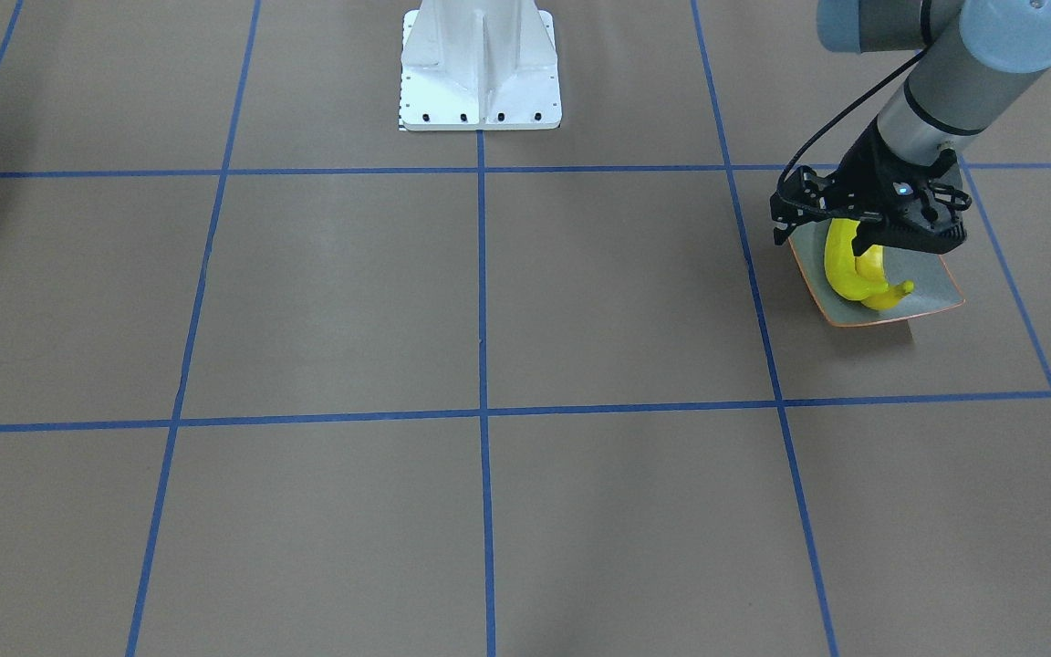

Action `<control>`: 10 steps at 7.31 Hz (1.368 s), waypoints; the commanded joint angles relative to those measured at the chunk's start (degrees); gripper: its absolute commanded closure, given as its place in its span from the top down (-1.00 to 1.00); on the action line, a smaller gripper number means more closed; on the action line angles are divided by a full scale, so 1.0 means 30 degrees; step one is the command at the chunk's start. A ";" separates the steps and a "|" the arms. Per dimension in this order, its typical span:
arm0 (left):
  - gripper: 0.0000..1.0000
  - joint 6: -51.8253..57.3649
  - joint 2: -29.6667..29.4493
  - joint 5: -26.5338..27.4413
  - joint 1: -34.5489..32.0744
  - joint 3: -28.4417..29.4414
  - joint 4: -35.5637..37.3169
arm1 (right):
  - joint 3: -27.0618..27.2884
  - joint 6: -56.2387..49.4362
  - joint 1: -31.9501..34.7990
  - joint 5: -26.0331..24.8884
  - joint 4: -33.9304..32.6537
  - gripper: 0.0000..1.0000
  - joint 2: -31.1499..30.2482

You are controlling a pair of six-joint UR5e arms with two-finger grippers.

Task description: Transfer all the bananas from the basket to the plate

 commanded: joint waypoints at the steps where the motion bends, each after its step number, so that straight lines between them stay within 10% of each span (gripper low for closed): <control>1: 0.99 0.0030 0.0021 0.0000 -0.0014 -0.0034 -0.0001 | -0.2753 -0.3133 0.0894 -0.0092 -0.0046 1.00 0.0390; 8: 0.99 -0.0116 0.0021 0.0029 0.0044 -0.0093 -0.0001 | -0.5540 -0.3165 0.1715 -0.0180 0.0041 0.92 0.0303; 10: 0.99 -0.0204 -0.0008 0.0029 0.0044 -0.0122 -0.0001 | -0.5805 -0.3077 0.1715 -0.0412 0.0012 0.46 0.0391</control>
